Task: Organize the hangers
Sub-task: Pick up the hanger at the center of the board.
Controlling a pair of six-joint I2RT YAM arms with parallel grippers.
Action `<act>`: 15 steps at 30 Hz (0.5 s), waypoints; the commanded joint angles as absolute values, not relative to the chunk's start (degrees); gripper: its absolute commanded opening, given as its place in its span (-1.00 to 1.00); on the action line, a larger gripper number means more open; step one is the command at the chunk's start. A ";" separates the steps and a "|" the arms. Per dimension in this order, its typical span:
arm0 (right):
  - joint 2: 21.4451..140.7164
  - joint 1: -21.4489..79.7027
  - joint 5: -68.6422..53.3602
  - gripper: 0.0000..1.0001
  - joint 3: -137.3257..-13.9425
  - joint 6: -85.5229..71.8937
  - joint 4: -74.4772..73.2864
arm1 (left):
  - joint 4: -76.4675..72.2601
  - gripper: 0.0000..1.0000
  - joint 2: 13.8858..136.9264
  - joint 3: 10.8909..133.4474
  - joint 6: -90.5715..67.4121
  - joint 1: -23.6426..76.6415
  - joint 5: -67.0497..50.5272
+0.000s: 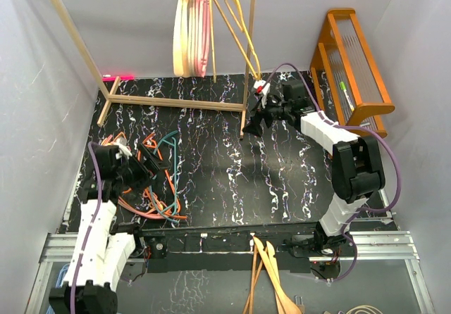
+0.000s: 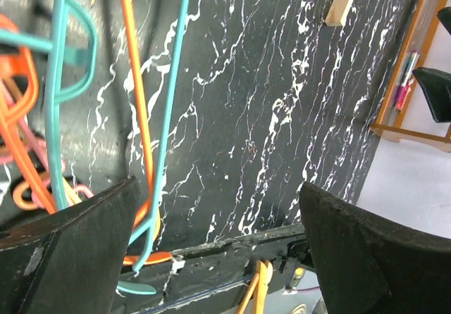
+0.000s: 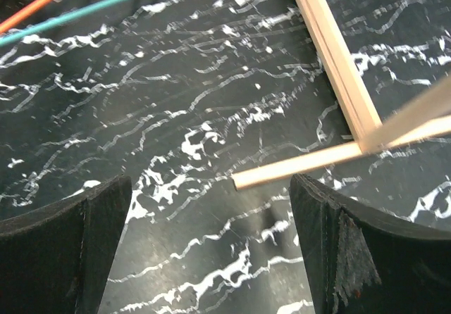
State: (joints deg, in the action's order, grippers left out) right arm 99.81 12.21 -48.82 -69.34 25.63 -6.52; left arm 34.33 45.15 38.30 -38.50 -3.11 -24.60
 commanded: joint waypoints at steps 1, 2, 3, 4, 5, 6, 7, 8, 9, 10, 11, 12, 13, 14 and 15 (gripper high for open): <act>98.56 13.53 -50.82 0.96 -73.30 24.42 -8.54 | 39.78 0.86 39.86 33.46 -47.02 -2.84 -22.88; 98.54 13.71 -52.12 0.96 -72.78 23.78 -7.50 | 40.62 0.85 40.38 32.97 -46.91 -2.67 -21.99; 98.53 14.02 -53.32 0.96 -72.10 23.33 -6.45 | 41.28 0.85 41.26 32.65 -46.55 -2.70 -20.80; 98.45 14.61 -53.94 0.96 -71.62 23.27 -6.07 | 41.72 0.85 42.01 32.54 -45.89 -2.68 -20.08; 98.37 15.68 -53.75 0.96 -71.29 23.89 -6.03 | 42.13 0.85 42.88 32.52 -45.40 -2.73 -19.45; 98.35 17.08 -53.20 0.97 -71.15 25.45 -6.79 | 42.07 0.84 43.79 32.43 -45.24 -2.74 -19.59; 98.47 18.92 -52.05 0.96 -71.42 28.38 -8.29 | 41.50 0.84 44.39 32.05 -45.30 -2.73 -20.44; 98.63 20.98 -50.11 0.96 -71.82 31.18 -9.43 | 40.95 0.83 44.90 31.53 -45.60 -2.70 -20.97; 99.16 23.00 -48.18 0.97 -72.43 34.18 -10.15 | 40.57 0.83 45.13 31.07 -46.00 -2.77 -21.20; 99.59 25.10 -46.74 0.97 -73.02 36.92 -10.60 | 40.08 0.83 45.19 30.58 -46.36 -2.75 -21.51; 101.06 25.72 -46.57 0.97 -73.87 39.09 -10.66 | 39.62 0.83 45.42 30.19 -46.93 -2.67 -21.67; 102.55 26.35 -47.43 0.96 -74.88 40.78 -10.83 | 39.52 0.83 45.66 30.27 -47.30 -2.65 -21.14; 103.95 26.45 -48.64 0.96 -76.54 41.30 -10.89 | 39.35 0.83 45.90 30.25 -47.75 -2.74 -20.55; 105.18 26.61 -49.67 0.97 -78.29 40.71 -10.97 | 39.40 0.83 45.98 30.28 -48.07 -2.70 -19.53; 106.42 26.61 -50.79 0.97 -79.93 39.40 -10.98 | 39.72 0.83 46.11 30.50 -48.50 -2.76 -18.49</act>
State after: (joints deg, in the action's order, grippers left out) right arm 102.67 26.55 -48.84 -73.19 35.42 -11.31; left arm 39.29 45.89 30.61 -46.15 -2.83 -20.56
